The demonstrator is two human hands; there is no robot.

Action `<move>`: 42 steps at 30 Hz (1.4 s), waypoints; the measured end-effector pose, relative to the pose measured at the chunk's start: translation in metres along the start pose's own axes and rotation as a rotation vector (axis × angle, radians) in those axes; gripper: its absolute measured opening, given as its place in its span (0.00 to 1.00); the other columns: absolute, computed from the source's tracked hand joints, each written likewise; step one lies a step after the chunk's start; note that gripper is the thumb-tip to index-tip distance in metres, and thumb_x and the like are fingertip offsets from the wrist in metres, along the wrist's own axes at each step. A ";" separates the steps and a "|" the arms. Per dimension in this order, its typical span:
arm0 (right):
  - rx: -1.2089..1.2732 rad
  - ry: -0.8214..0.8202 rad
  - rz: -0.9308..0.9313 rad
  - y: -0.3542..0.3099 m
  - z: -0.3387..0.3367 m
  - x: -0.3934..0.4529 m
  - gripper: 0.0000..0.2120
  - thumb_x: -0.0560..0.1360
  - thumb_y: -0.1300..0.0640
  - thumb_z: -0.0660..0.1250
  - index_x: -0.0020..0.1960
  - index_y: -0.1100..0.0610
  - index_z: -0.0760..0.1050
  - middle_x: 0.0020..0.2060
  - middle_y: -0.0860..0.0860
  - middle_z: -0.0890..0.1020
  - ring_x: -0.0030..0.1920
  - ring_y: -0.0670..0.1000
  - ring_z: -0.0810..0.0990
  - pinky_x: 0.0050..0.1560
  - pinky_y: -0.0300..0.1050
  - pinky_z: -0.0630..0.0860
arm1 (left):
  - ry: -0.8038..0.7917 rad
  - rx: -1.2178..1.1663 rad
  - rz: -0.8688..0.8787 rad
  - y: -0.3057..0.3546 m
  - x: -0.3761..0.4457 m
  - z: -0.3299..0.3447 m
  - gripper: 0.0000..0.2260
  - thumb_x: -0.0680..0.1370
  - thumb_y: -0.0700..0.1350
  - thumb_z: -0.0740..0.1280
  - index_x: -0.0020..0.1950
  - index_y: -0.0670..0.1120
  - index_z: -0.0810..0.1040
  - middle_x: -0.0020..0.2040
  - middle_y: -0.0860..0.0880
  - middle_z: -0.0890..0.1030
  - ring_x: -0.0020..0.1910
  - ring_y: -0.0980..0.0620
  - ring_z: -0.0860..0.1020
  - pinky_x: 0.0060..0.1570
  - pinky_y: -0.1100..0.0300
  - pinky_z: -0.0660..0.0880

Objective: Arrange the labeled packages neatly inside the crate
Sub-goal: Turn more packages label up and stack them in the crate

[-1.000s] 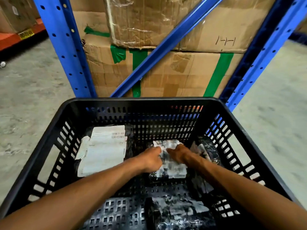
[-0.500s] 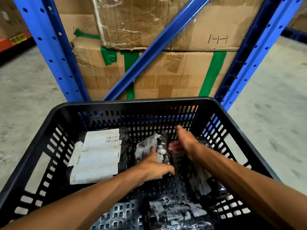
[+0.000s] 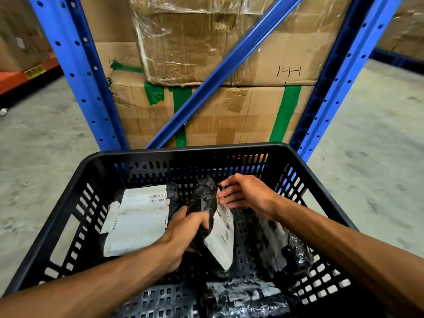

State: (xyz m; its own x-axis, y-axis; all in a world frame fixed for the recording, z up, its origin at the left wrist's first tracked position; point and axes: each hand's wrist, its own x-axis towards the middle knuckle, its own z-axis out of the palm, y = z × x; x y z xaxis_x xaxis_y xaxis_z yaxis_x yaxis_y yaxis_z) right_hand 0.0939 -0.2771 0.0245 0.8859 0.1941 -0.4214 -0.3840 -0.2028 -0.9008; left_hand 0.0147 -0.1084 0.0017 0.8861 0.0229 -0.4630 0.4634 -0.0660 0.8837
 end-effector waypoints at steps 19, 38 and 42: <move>-0.239 -0.252 -0.167 0.016 -0.001 -0.048 0.16 0.67 0.40 0.74 0.53 0.39 0.78 0.46 0.33 0.86 0.47 0.37 0.85 0.39 0.24 0.77 | 0.040 -0.315 0.121 0.042 -0.026 -0.075 0.14 0.61 0.45 0.58 0.43 0.43 0.74 0.38 0.44 0.73 0.32 0.49 0.68 0.32 0.57 0.63; -0.200 -0.026 0.094 0.009 -0.037 -0.037 0.45 0.53 0.29 0.75 0.64 0.50 0.75 0.53 0.50 0.86 0.52 0.53 0.86 0.60 0.55 0.79 | -0.054 -0.119 -0.010 0.022 0.000 -0.027 0.14 0.74 0.47 0.72 0.55 0.41 0.82 0.50 0.45 0.87 0.51 0.47 0.84 0.57 0.51 0.77; -0.313 0.071 0.255 0.032 -0.030 -0.020 0.42 0.63 0.32 0.71 0.67 0.59 0.72 0.56 0.54 0.83 0.51 0.56 0.84 0.54 0.47 0.81 | -0.007 0.005 -0.188 0.017 0.024 -0.002 0.11 0.75 0.45 0.71 0.52 0.42 0.75 0.58 0.43 0.81 0.59 0.42 0.79 0.63 0.45 0.74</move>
State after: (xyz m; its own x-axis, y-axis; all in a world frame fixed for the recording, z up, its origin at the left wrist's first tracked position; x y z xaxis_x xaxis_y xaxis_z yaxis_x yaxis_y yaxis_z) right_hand 0.0714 -0.3162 0.0077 0.7924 0.0356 -0.6090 -0.5055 -0.5206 -0.6881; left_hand 0.0437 -0.1070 0.0057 0.7837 0.0287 -0.6205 0.6209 -0.0663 0.7811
